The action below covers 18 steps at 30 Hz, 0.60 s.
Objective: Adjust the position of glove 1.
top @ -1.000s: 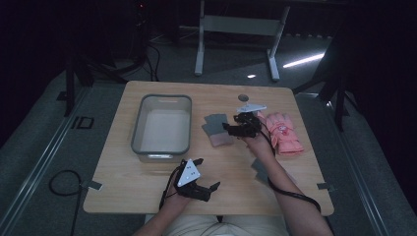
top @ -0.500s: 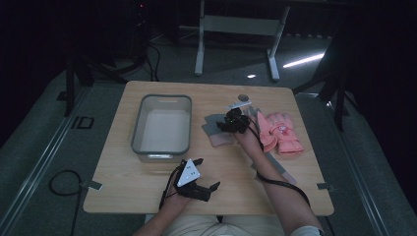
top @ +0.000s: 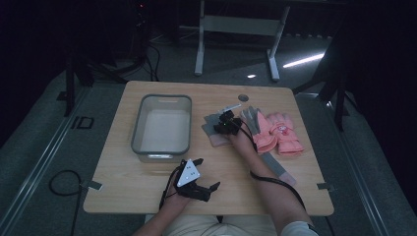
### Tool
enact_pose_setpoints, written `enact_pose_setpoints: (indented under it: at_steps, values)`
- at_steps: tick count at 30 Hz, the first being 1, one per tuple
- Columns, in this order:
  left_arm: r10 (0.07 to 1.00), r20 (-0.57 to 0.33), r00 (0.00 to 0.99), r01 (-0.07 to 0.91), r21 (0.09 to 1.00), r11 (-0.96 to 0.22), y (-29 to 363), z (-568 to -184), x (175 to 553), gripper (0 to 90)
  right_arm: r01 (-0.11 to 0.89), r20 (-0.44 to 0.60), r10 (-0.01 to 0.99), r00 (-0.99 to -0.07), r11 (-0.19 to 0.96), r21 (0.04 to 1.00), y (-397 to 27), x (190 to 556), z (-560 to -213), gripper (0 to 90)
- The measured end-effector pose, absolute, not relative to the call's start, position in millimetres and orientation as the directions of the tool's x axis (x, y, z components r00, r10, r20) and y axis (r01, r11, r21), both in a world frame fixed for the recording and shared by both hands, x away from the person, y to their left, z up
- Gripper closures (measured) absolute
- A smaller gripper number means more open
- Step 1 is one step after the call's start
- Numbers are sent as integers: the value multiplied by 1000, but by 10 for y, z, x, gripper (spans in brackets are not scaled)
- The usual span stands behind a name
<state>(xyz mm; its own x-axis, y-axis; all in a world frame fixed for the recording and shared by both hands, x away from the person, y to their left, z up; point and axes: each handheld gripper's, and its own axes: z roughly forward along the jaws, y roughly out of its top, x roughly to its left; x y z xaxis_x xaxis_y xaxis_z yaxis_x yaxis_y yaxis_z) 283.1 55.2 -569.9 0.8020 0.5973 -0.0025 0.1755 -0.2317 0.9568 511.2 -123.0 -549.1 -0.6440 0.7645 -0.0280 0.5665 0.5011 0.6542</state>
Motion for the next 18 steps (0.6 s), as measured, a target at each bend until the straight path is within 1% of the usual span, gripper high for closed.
enact_pose_setpoints:
  at_steps: [1,3,4,8,11,15,16,17,18]
  values:
    - [597,-3,802,176,957,-231,552,-5699,2831,6,569,-32,767,-641,503,651,-1226,5114,-5488,776]
    - [598,-4,801,177,957,-231,550,-5700,2831,6,584,-26,777,-629,495,643,-1221,5123,-5481,828]
    - [599,-3,801,178,956,-233,549,-5699,2832,6,584,-26,777,-629,495,643,-1221,5123,-5481,828]
    - [598,0,801,174,957,-233,548,-5699,2827,7,639,29,803,-596,452,623,-1203,5124,-5439,856]
    - [601,5,799,171,957,-234,550,-5699,2823,6,652,58,809,-585,427,627,-1219,5028,-5334,859]
    - [602,-1,799,177,956,-233,546,-5699,2829,6,624,63,824,-564,375,686,-1282,4731,-5063,859]
    - [602,-1,799,177,956,-233,546,-5699,2829,7,624,63,824,-564,375,686,-1282,4731,-5063,859]
    - [603,3,798,172,957,-233,545,-5700,2827,7,616,68,823,-564,365,698,-1297,4644,-4996,859]
    - [603,4,798,171,957,-234,544,-5699,2826,7,601,70,826,-560,346,721,-1358,4381,-4817,858]
